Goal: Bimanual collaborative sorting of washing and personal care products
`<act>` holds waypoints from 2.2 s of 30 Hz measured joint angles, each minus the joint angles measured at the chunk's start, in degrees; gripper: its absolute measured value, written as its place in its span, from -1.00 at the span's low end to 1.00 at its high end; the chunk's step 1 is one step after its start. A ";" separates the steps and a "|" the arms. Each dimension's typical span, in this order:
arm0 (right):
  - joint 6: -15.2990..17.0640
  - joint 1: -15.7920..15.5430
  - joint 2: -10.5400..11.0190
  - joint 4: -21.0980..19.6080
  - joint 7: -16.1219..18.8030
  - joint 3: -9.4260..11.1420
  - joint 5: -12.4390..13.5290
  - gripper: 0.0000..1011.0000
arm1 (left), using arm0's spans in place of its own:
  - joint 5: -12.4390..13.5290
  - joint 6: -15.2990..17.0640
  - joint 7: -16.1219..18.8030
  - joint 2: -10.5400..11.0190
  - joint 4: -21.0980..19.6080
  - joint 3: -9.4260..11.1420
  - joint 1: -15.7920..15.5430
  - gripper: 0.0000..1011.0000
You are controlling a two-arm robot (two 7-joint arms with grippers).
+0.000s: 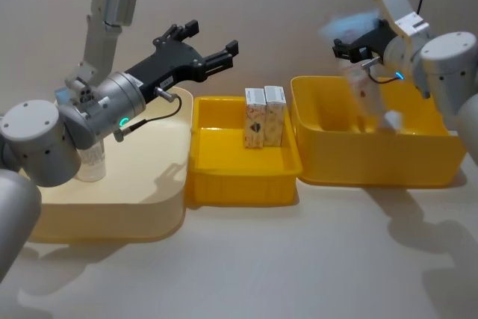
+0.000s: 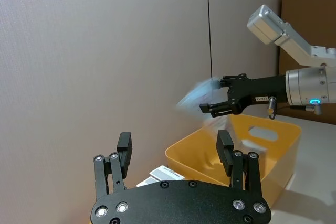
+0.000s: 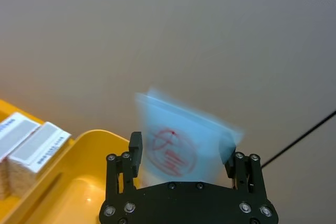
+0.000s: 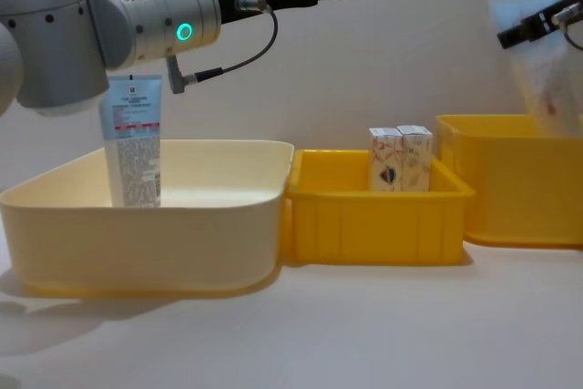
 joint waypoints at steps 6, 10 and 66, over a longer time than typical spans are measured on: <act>0.27 2.07 -1.37 4.31 -3.27 -0.31 -1.66 0.98 | 0.00 0.00 0.00 0.00 0.00 0.00 0.00 0.98; 0.39 2.85 -1.88 5.94 -4.52 -0.45 -2.35 0.98 | 0.00 0.00 0.00 0.00 0.00 0.00 0.00 0.98; 0.68 5.20 -3.42 10.86 -8.15 -0.82 -4.26 0.98 | 0.00 0.00 0.00 0.00 0.00 0.00 0.00 0.98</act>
